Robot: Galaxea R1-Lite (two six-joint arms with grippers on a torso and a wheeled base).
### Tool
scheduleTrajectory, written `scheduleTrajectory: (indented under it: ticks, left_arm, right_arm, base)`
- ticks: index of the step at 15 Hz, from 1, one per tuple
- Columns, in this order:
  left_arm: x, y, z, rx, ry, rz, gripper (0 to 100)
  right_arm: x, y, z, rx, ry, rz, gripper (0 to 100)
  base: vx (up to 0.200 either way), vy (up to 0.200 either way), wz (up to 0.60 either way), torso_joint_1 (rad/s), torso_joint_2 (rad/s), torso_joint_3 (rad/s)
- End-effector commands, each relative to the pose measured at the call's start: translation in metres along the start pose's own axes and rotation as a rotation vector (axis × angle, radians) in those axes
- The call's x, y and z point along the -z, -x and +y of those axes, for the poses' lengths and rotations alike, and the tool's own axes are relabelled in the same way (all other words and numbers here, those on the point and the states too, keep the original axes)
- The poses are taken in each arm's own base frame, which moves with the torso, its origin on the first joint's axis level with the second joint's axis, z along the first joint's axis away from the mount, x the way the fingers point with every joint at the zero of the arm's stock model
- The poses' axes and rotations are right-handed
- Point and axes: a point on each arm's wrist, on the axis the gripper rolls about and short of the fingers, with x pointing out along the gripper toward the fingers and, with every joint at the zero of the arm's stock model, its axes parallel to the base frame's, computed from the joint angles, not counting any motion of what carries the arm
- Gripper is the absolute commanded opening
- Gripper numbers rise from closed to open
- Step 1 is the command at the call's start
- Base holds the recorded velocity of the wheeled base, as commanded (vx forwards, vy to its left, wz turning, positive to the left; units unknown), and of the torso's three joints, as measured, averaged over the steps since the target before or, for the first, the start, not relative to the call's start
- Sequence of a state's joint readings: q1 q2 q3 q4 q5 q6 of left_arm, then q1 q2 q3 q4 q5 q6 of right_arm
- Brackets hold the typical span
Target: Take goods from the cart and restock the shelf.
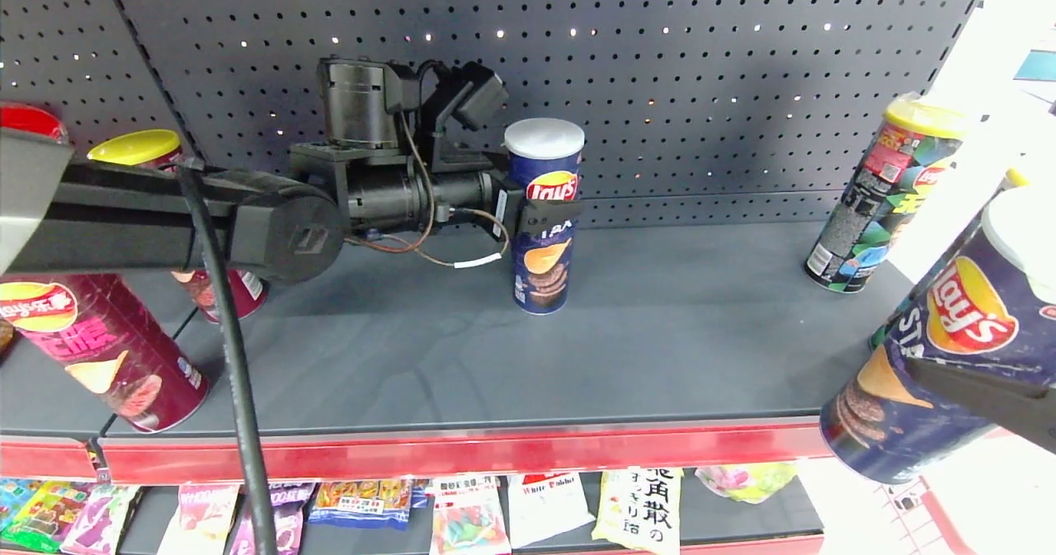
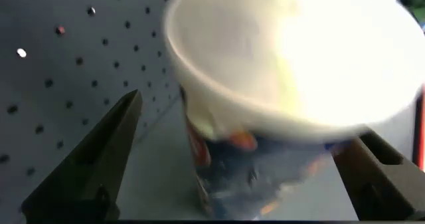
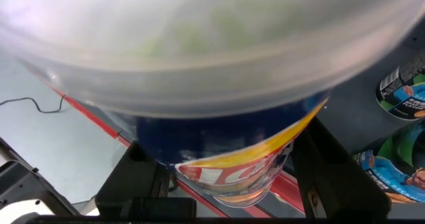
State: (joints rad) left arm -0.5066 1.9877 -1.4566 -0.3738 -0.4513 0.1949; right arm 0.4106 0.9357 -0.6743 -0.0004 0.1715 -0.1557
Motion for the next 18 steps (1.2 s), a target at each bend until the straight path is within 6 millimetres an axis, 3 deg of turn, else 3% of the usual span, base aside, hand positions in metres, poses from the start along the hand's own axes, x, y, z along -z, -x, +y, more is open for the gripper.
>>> scheduleTrajectory:
  ticks: [1,4,5,13,18]
  left_arm:
    - [0.001,-0.009,0.001,0.001,-0.004,-0.006,100]
    - [-0.002,-0.018,0.006,-0.021,-0.012,-0.022,100]
    - [-0.001,-0.021,0.005,-0.018,-0.007,-0.022,0]
    - [-0.001,-0.023,0.0,0.007,0.024,-0.023,0]
    - [-0.02,0.012,-0.015,0.108,0.073,-0.053,0]
  right_arm:
    - [0.0,0.0,0.0,-0.001,0.001,0.0,0]
    - [0.0,0.0,0.0,-0.001,-0.001,0.001,0]
    - [0.0,0.0,0.0,-0.001,-0.002,0.001,0]
    - [0.001,-0.001,0.0,0.0,-0.028,0.006,0]
    - [-0.001,-0.001,0.0,0.001,-0.027,0.001,0]
  base:
    - [0.0,0.0,0.0,0.0,0.0,0.0]
    - [0.0,0.0,0.0,0.0,0.0,0.0]
    - [0.0,0.0,0.0,0.0,0.0,0.0]
    - [0.0,0.0,0.0,0.0,0.0,0.0]
    - [0.0,0.0,0.0,0.0,0.0,0.0]
